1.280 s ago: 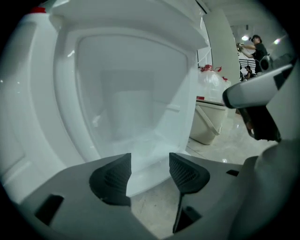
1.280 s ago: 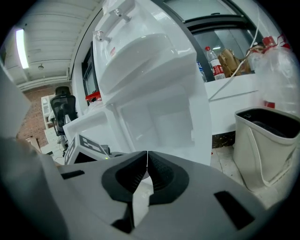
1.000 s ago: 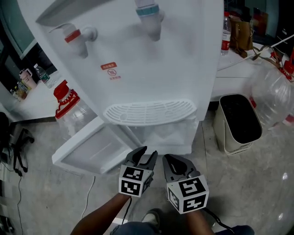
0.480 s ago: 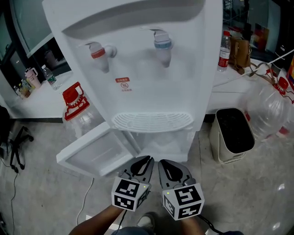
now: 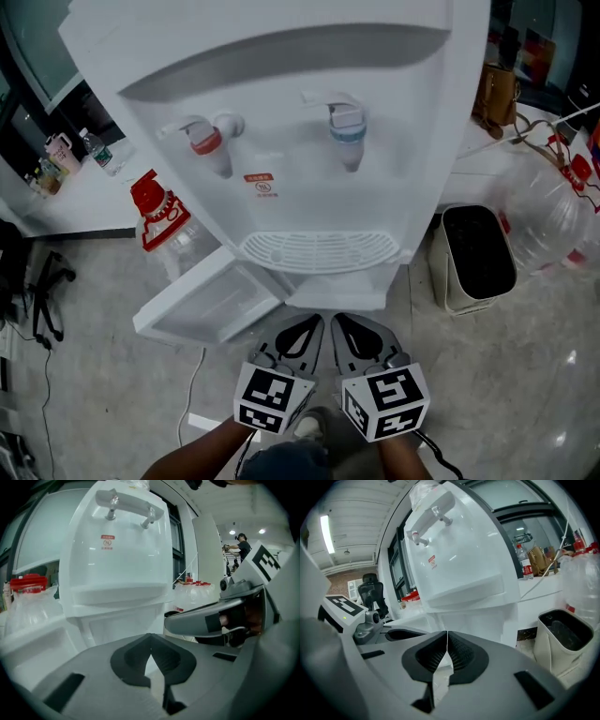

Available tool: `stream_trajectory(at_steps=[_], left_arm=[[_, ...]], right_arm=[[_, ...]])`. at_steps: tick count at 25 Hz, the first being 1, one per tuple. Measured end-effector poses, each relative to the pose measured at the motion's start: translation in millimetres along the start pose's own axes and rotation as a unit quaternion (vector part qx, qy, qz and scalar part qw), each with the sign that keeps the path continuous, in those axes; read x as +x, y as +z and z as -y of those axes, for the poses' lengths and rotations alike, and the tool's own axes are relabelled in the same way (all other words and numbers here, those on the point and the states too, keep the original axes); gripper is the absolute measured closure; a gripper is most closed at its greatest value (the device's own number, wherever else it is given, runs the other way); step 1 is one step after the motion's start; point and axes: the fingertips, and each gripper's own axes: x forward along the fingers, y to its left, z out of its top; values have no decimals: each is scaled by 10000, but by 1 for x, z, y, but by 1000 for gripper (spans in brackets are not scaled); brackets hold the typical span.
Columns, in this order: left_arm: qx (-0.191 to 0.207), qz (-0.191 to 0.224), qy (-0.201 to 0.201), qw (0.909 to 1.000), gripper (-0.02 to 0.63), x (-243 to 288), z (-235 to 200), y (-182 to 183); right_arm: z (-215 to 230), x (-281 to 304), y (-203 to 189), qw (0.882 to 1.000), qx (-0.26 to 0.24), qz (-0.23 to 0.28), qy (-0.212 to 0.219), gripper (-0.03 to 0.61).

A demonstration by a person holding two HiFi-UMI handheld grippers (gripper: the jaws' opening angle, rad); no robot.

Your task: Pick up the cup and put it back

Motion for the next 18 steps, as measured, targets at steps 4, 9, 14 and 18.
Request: stream_trajectory(at_steps=[4,9,14,18], left_arm=[[23,-67,-55,10000,603,-19,3,32],[-78,-104,3,9999,603,-45,5,81],[-193,-144,-112,9996,603,-81,17,142],[-208,-68,-83,9997,603,-108,23,199]], right_arm=[[-12,-13,25,9998,139,-131,-23,557],[-27,-40,67,9992,240,-293,-82,557],[-51,-76,118,9982,343,-465,-173,557],[-69,-110,164,9980,384,-461,-208,557]])
